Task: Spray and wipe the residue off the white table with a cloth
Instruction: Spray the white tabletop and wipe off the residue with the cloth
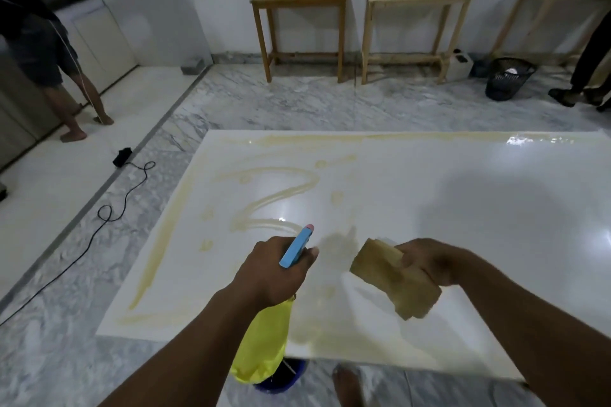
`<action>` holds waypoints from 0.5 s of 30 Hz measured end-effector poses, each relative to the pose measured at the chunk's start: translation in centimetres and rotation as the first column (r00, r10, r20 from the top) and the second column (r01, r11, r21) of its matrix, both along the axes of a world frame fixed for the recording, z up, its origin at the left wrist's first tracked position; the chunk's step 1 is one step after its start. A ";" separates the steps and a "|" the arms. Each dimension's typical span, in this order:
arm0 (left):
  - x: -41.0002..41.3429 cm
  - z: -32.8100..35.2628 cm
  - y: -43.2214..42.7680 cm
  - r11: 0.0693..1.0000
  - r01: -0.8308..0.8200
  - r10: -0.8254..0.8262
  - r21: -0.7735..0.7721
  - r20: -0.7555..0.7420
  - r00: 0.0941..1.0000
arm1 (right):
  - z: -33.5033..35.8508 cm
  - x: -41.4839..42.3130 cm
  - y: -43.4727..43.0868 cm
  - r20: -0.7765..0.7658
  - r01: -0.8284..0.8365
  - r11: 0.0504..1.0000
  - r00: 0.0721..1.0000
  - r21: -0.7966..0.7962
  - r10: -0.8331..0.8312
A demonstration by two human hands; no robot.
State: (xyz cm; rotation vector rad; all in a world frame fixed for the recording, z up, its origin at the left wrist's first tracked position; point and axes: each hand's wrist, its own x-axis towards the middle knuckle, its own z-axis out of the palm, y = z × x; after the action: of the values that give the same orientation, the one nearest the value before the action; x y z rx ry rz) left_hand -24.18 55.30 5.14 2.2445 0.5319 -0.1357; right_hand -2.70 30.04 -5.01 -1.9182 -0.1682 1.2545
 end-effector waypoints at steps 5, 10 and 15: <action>7.4 -0.7 3.4 1.000 0.002 -0.002 -0.009 0.013 1.000 | 2.5 13.5 6.4 0.061 -0.038 0.995 0.997 -0.094 0.044; 15.2 -2.3 7.0 1.000 0.001 -0.002 0.021 0.037 0.999 | 3.4 26.2 15.4 0.539 -0.047 0.962 0.821 -0.267 0.190; 19.5 -4.0 9.3 1.000 -0.023 0.022 0.016 0.074 0.997 | -2.1 32.4 21.1 0.691 -0.048 0.952 0.677 -0.301 0.253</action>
State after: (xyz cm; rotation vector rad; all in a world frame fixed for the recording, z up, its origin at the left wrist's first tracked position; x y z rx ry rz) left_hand -4.68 64.60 1.19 2.2494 0.5197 -0.0371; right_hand 29.71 51.18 -7.10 -2.6043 -0.6131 0.5425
